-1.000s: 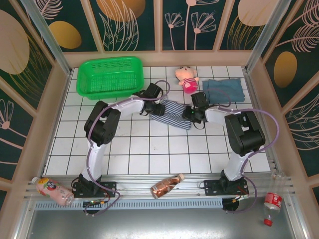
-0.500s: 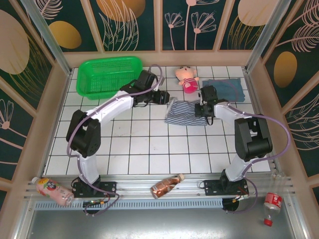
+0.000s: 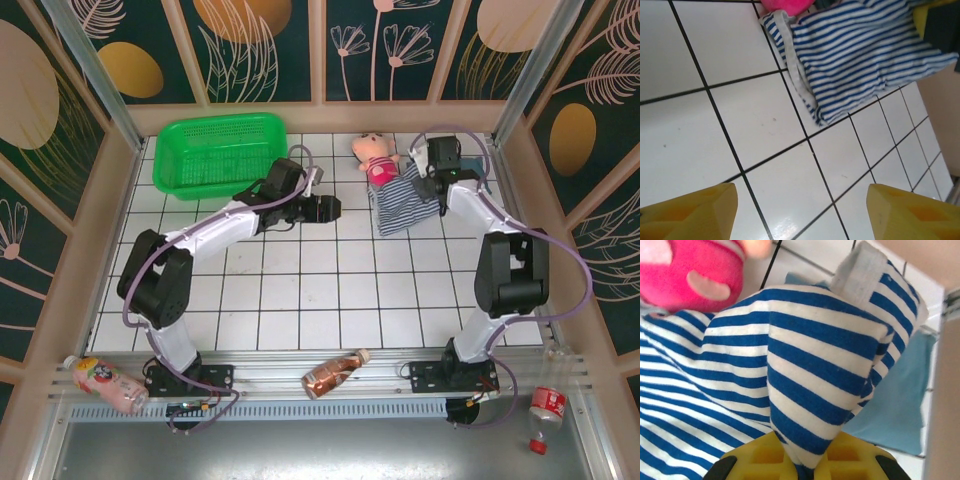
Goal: Fold and stack the tank tops
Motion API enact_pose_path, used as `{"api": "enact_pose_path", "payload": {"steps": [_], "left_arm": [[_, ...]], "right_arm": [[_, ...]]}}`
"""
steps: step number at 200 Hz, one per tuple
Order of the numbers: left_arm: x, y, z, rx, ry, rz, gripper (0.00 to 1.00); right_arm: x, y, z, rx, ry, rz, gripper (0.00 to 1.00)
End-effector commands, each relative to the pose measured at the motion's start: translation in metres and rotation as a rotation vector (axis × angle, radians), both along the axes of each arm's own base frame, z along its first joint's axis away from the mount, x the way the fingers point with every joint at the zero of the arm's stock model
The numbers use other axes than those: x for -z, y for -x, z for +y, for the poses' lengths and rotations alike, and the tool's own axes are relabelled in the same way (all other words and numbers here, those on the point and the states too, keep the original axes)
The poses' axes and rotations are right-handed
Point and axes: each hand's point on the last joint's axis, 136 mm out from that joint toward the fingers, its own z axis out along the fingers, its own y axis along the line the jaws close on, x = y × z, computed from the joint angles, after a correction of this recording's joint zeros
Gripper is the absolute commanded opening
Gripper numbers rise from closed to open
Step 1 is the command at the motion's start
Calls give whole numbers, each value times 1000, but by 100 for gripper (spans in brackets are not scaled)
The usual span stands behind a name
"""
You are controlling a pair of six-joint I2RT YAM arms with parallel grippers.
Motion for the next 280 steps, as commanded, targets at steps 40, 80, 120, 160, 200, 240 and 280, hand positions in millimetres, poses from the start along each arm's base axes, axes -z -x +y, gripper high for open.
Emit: {"api": "enact_pose_path", "payload": {"steps": [40, 80, 120, 160, 200, 240, 280], "left_arm": [[-54, 16, -1, -5, 177, -48, 76], [-51, 19, 0, -1, 169, -37, 77], [-40, 22, 0, 10, 156, -14, 78], [-29, 25, -2, 27, 147, 15, 78], [-23, 25, -3, 34, 135, 34, 78], [-16, 28, -3, 44, 119, 55, 78], [-9, 29, -3, 51, 96, 75, 78]], "right_arm": [[-15, -32, -28, -31, 110, -8, 6], [-36, -37, -42, -7, 96, -69, 6], [-55, -41, -57, 8, 101, -115, 7], [-73, -44, -58, -21, 74, -152, 7], [-94, -48, -68, 0, 56, -219, 7], [-90, -50, -89, 42, 71, -222, 8], [-76, -52, -108, 87, 90, -220, 10]]}}
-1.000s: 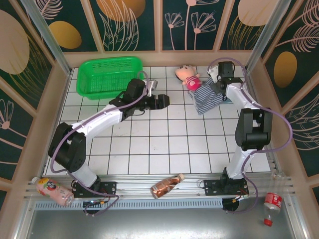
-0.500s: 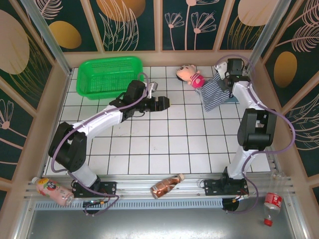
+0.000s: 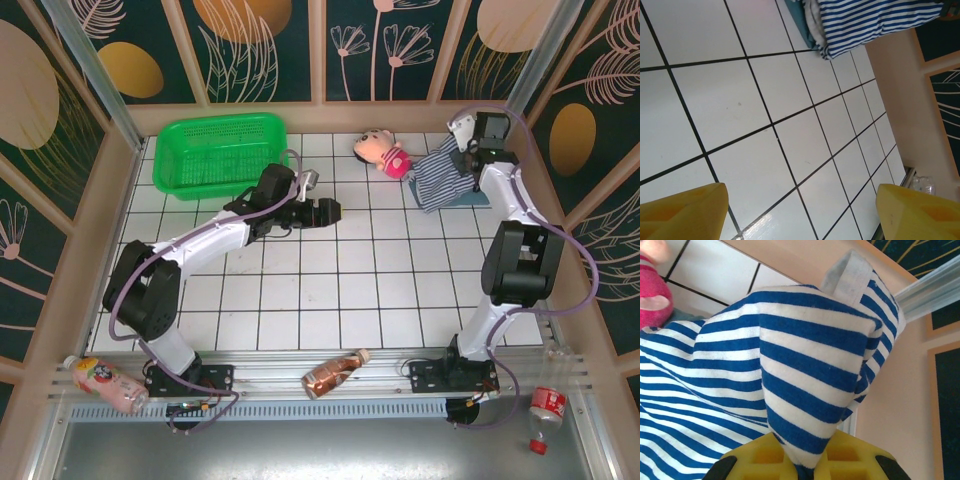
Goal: Fold and stack the tank tops
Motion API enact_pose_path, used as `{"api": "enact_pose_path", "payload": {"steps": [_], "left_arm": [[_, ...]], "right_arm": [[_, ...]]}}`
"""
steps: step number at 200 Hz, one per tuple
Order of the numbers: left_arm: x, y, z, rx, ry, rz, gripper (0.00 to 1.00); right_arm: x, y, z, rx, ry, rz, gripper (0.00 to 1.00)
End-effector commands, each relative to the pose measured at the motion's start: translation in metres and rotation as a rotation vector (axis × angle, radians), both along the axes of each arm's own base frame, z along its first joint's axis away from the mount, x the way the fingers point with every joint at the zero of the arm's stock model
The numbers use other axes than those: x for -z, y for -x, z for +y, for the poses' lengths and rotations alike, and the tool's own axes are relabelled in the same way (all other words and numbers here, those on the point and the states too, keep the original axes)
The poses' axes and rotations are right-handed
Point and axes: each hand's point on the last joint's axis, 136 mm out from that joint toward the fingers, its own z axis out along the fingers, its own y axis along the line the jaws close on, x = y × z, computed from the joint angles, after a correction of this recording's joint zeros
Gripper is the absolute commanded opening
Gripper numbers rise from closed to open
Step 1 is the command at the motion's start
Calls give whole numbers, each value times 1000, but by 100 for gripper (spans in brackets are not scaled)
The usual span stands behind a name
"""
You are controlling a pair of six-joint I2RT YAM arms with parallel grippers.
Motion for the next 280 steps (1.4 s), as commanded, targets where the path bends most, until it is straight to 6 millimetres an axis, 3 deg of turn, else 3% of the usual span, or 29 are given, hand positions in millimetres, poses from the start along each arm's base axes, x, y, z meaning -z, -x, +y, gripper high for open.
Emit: {"api": "enact_pose_path", "payload": {"steps": [1, 28, 68, 86, 107, 139, 151, 161, 185, 202, 216, 220, 247, 262, 280], "left_arm": [[6, 4, -2, 31, -16, 16, 78], [9, 5, -5, 41, -21, 25, 78], [18, 3, -7, 55, -48, 44, 77], [20, 5, -6, 57, -53, 50, 77], [22, 5, -5, 57, -66, 55, 77], [16, 2, 10, 40, -169, 4, 77], [17, -3, 24, 11, -238, -15, 78], [2, -7, 40, -26, -271, -59, 78], [-13, -20, 90, -138, -389, -135, 81], [-13, -24, 125, -209, -458, -177, 87], [-15, -27, 153, -272, -498, -208, 93], [-15, -28, 162, -291, -519, -219, 95], [-1, -31, 235, -491, -630, -288, 99], [13, -29, 271, -594, -660, -316, 99], [34, -25, 297, -648, -708, -335, 99]], "right_arm": [[-22, -10, -14, 30, 34, -93, 10], [5, -13, -29, 59, 54, -56, 20], [48, -26, -46, 140, 39, -18, 21], [60, -30, -65, 240, 52, 14, 36], [64, -32, -81, 326, 59, 19, 44], [39, -34, -96, 409, 32, -56, 52], [27, -32, -99, 427, -27, -88, 55], [16, -29, -94, 414, -122, -113, 56], [-7, -15, -56, 281, -317, -185, 59], [-15, 1, -28, 214, -464, -221, 62], [-13, 19, -5, 156, -584, -239, 65], [-13, 26, 1, 146, -610, -254, 76], [-5, 59, 16, 200, -672, -333, 98], [12, 76, 19, 239, -668, -370, 99], [29, 91, 17, 283, -682, -425, 99]]}}
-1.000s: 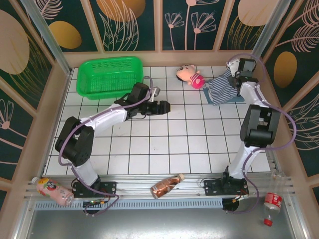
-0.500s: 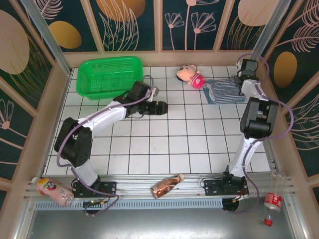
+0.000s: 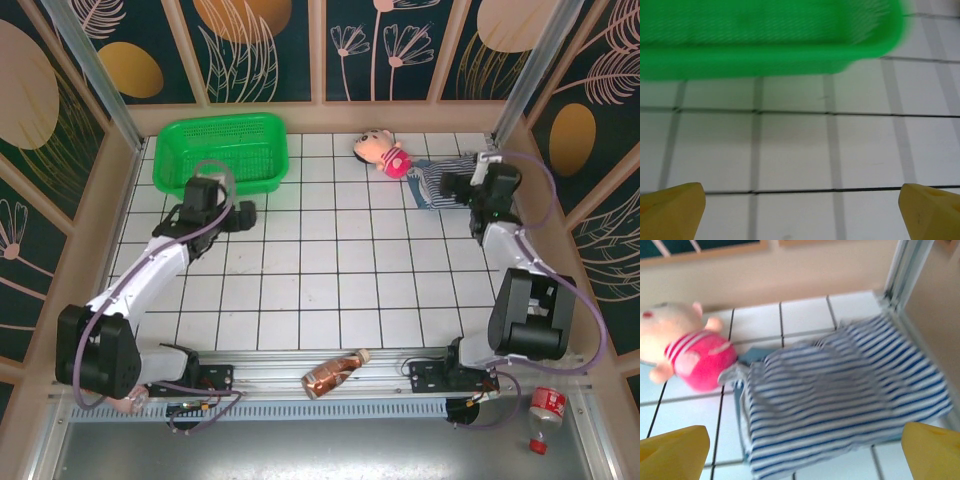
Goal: Fold and stack the tank tops
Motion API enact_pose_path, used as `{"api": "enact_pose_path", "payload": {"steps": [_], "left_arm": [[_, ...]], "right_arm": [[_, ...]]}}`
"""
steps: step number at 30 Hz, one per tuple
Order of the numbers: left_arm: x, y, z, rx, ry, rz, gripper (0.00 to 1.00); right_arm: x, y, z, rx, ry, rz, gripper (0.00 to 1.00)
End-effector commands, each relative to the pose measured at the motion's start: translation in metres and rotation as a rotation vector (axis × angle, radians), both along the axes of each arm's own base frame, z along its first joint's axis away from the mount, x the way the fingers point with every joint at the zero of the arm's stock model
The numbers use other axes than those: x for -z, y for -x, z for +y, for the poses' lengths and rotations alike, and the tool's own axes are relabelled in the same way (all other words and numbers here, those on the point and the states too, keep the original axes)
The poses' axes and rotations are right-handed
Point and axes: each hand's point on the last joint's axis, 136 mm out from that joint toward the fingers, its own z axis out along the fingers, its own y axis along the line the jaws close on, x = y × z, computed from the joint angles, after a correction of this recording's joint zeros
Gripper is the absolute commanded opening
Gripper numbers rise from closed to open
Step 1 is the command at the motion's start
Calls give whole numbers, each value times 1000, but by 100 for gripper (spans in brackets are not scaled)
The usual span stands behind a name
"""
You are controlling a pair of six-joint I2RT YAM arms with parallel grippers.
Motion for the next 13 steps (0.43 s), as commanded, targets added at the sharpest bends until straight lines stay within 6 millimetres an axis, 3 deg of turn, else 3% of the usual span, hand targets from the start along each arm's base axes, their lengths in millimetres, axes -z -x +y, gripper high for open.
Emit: {"api": "enact_pose_path", "payload": {"steps": [1, 4, 8, 11, 13], "left_arm": [[13, -6, 40, -96, -115, -96, 99], [13, -8, 59, -137, -132, -201, 99], [20, -15, 78, -187, -93, -275, 99], [25, -21, 84, -186, -94, -303, 99], [26, -26, 86, -188, -98, -309, 99]], "right_arm": [[1, 10, -3, 87, -70, -127, 99], [10, 20, 4, 63, -87, -218, 99], [26, 17, -8, 130, -104, -206, 99], [10, 20, -4, 100, -35, -295, 99], [14, 17, -7, 109, -25, -254, 99]]}}
